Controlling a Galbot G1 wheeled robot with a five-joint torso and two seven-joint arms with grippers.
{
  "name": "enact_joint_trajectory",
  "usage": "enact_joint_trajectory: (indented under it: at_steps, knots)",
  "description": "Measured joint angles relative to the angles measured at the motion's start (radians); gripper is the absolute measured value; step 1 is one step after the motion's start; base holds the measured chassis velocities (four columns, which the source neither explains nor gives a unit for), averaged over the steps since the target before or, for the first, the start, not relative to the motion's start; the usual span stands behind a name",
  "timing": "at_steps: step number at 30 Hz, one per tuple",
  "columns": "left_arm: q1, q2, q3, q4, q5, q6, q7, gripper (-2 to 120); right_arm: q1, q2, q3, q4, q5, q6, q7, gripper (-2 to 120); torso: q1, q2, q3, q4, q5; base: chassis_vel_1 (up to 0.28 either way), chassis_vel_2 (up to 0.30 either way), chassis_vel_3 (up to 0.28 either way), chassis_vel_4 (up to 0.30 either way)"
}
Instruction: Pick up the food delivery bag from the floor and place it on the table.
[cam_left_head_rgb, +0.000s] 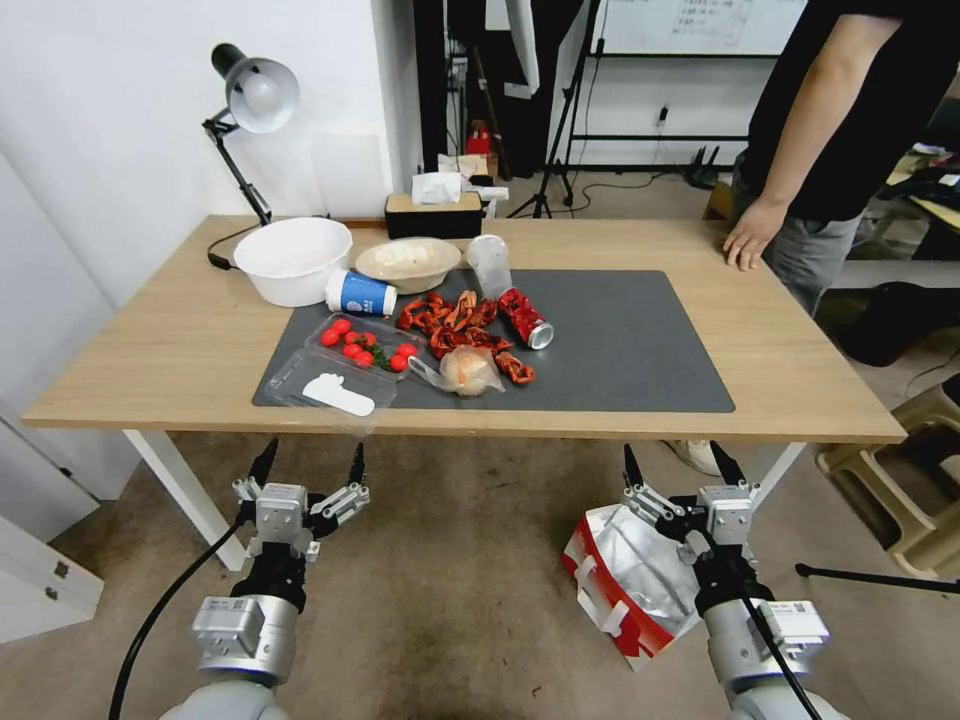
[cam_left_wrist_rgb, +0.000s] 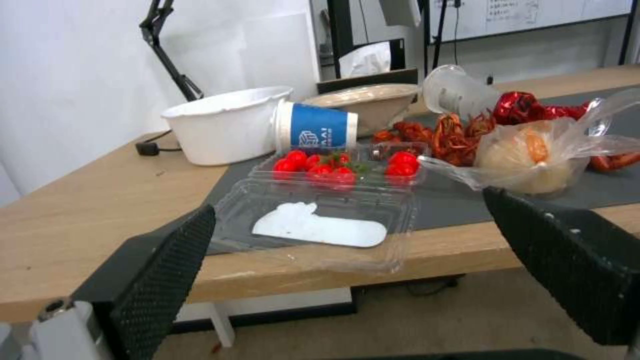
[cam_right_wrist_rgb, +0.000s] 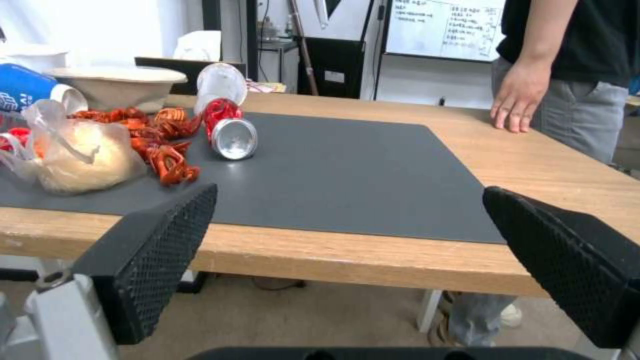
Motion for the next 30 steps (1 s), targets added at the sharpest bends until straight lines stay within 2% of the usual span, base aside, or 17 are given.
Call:
enact_joint_trajectory:
  at_steps: [30]
  knots:
    - [0.0, 0.0, 0.0, 0.0, 0.0, 0.0, 0.0, 100, 0.0, 0.0, 0.0, 0.0, 0.0, 0.0, 0.0, 100, 0.0, 0.0, 0.0, 0.0, 0.0, 0.0, 0.0, 0.0, 0.0]
